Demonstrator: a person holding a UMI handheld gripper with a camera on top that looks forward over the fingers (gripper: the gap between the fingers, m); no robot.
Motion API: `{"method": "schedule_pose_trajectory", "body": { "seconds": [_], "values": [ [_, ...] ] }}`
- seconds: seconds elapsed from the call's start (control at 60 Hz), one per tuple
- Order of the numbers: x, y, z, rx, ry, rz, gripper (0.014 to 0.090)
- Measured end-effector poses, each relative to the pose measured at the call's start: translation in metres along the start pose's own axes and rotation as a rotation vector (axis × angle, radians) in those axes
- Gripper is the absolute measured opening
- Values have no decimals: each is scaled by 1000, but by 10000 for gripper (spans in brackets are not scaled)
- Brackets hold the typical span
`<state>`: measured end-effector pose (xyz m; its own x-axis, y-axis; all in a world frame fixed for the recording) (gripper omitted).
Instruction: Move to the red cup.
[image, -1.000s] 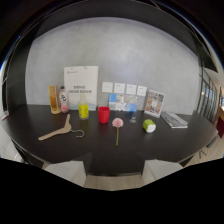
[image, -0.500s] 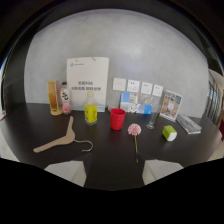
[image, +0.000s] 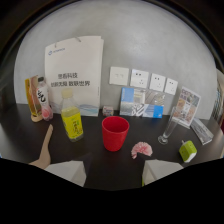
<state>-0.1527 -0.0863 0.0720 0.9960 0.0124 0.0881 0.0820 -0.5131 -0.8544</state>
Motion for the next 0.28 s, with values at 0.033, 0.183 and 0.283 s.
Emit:
{"method": "schedule_pose_trajectory", "body": {
  "seconds": [0.033,0.183,0.283],
  "values": [
    [0,0,5,-3,-1,1,848],
    [0,2,16,-19,-11,-4,855],
    [-2,2,18,-22,-14,-6,856]
  ]
}}
